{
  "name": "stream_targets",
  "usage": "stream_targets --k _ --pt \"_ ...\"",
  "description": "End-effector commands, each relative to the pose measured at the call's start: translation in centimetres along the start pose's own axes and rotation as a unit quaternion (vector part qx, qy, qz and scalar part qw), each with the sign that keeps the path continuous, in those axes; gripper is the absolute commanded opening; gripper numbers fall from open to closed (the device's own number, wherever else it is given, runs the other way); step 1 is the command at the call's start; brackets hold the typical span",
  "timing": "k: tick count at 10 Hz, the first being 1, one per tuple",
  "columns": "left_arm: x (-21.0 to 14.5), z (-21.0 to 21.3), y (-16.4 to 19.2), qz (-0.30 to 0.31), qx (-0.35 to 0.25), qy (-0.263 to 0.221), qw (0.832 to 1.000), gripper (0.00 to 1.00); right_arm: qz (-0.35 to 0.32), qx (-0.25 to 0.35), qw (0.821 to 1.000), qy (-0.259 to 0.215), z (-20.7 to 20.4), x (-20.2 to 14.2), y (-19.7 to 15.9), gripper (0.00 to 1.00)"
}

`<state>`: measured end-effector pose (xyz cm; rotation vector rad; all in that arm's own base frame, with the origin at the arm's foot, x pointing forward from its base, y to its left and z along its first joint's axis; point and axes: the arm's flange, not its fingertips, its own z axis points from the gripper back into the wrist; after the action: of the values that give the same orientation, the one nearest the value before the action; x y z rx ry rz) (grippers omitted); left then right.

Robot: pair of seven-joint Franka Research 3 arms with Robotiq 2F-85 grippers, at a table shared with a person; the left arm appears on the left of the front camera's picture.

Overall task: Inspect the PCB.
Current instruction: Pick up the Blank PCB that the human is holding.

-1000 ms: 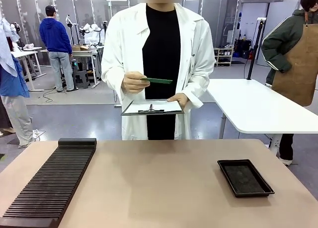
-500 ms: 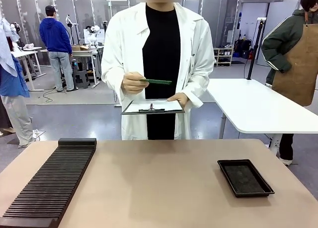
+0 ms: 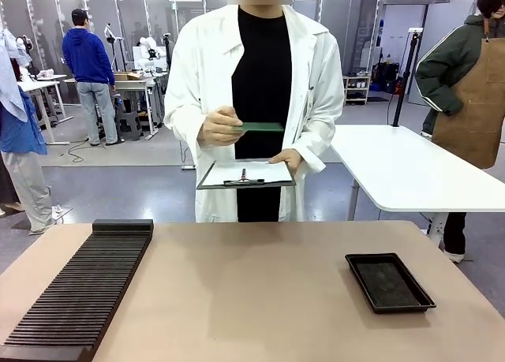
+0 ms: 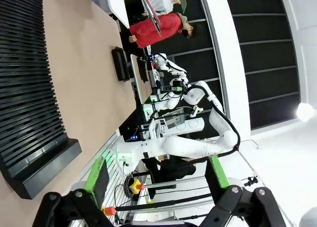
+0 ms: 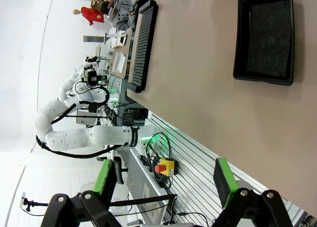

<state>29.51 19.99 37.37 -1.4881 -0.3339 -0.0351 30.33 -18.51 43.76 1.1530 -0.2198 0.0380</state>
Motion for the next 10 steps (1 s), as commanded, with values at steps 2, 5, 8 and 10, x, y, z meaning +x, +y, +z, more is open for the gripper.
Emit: stream_targets --k 2,5,8,10 --pt "-0.01 0.22 -0.3 -0.002 0.008 -0.003 1.0 1.0 0.008 0.006 1.0 -0.003 0.24 0.08 0.17 1.0" --pt "-0.01 0.22 -0.3 -0.002 0.008 -0.003 1.0 1.0 0.008 0.006 1.0 -0.003 0.24 0.08 0.17 1.0" --pt "-0.01 0.22 -0.3 -0.002 0.008 -0.003 1.0 1.0 0.008 0.006 1.0 -0.003 0.24 0.08 0.17 1.0" --pt "-0.01 0.22 -0.3 -0.002 0.008 -0.003 1.0 1.0 0.008 0.006 1.0 -0.003 0.24 0.08 0.17 1.0"
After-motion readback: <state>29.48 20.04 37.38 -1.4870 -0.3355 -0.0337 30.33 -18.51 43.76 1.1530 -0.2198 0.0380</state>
